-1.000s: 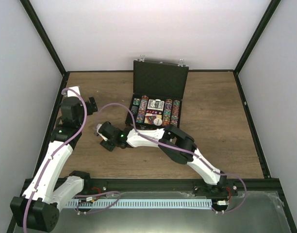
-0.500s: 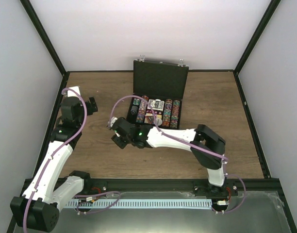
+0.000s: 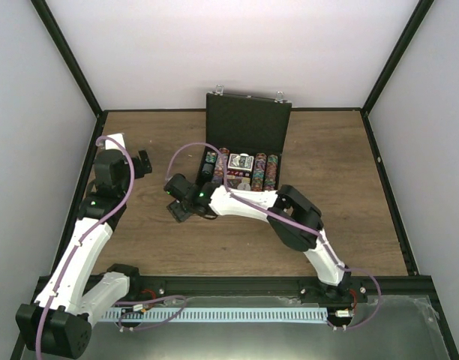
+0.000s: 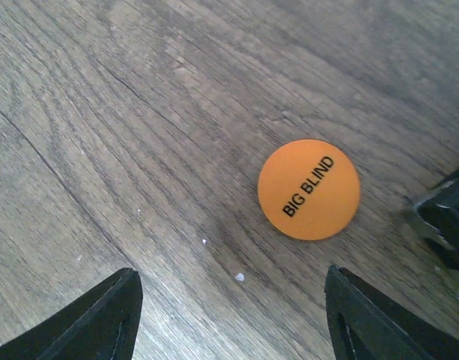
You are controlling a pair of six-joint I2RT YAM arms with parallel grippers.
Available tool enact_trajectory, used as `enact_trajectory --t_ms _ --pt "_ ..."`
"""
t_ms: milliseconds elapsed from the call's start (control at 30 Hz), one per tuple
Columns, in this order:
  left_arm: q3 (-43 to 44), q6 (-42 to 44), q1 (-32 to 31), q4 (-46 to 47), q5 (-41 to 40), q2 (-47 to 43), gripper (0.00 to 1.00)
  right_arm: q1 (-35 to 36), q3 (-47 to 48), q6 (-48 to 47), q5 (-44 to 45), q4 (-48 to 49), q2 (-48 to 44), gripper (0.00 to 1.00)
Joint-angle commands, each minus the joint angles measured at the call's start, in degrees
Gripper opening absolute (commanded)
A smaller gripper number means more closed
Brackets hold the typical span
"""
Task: Pack up texas hold em set
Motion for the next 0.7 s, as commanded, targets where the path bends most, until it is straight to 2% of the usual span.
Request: enact_trajectory --t_ms 0,233,667 --pt "0.22 0.12 -0.37 0.17 0.91 -0.26 1.00 0.34 6.66 3.19 0.35 -5.56 3.25 0.69" --pt "0.25 0.04 -0.66 0.08 1.49 -0.15 1.00 0.21 13.65 6.49 3.97 -11.84 9.16 0.71" --pt "0.35 -0.01 -1.00 0.17 1.88 0.09 1.00 -1.92 16.22 8.05 4.28 -13.91 14.10 0.73"
